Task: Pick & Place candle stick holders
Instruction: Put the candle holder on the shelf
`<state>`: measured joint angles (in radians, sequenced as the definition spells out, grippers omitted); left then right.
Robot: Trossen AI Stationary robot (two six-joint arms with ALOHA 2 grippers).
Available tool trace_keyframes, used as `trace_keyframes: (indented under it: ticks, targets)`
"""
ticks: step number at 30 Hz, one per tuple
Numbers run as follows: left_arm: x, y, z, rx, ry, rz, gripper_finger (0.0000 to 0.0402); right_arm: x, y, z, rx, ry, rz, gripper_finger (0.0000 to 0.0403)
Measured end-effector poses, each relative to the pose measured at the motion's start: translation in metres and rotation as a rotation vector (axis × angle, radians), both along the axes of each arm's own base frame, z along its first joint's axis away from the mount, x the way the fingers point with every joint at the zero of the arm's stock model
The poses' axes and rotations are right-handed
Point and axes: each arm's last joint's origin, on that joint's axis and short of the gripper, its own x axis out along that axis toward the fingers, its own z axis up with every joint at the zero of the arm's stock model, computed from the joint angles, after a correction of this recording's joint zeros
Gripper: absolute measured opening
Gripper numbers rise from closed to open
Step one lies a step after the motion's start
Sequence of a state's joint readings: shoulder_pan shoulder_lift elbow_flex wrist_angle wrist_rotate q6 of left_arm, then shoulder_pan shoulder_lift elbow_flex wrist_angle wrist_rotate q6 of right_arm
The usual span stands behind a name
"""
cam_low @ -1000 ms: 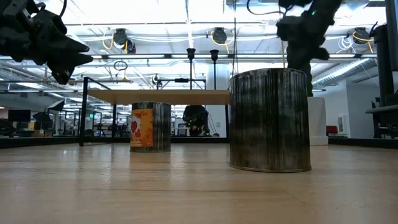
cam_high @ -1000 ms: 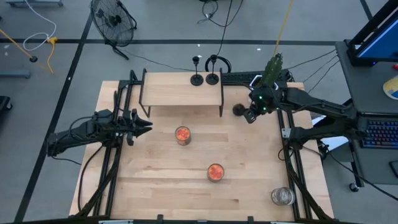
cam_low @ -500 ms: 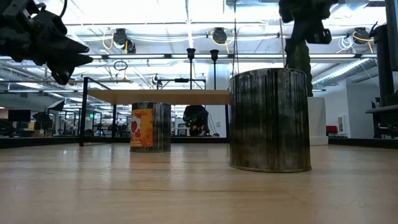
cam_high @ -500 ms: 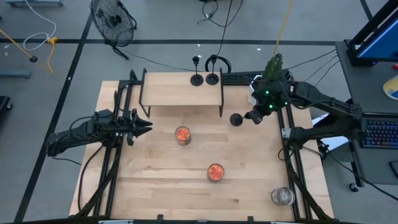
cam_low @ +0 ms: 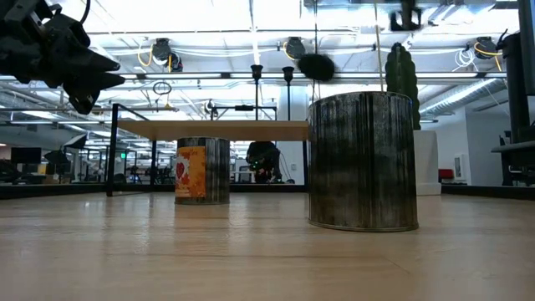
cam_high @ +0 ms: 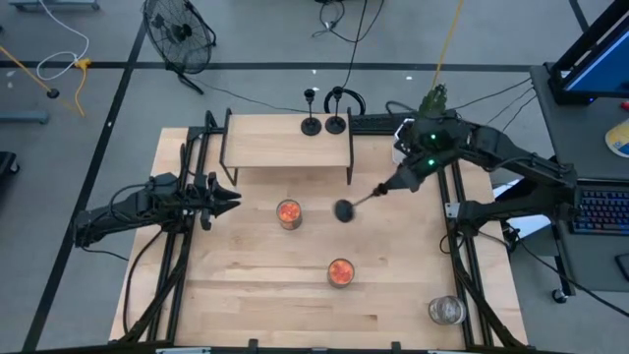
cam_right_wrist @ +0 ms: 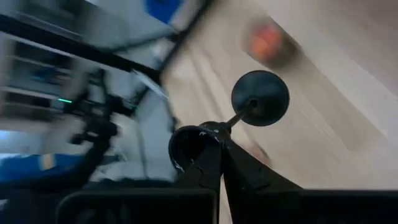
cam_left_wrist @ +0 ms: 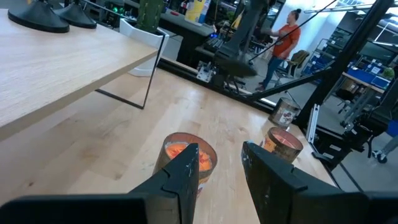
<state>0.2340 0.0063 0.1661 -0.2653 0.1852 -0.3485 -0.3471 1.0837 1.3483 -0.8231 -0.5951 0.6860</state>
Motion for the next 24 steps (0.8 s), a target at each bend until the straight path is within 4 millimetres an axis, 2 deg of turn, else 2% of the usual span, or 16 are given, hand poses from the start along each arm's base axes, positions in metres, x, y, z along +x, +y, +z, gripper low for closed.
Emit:
trace_keyframes:
  ticks: [3, 6, 17, 24]
  targets:
    - [0.000, 0.000, 0.000, -0.004, 0.000, 0.000, 0.0129, 0.012, 0.000, 0.015, -0.025, -0.174, 0.011, 0.0001]
    - [0.000, 0.000, 0.000, -0.005, 0.000, 0.000, 0.0129, 0.019, -0.001, 0.024, -0.032, -0.273, 0.006, 0.0001]
    - [0.000, 0.000, 0.000, -0.006, -0.001, 0.000, 0.0129, 0.043, -0.020, 0.011, -0.052, -0.242, -0.061, 0.0000]
    - [0.000, -0.002, 0.000, -0.021, -0.002, -0.051, 0.0129, 0.047, -0.037, 0.040, -0.171, -0.238, -0.104, 0.0000]
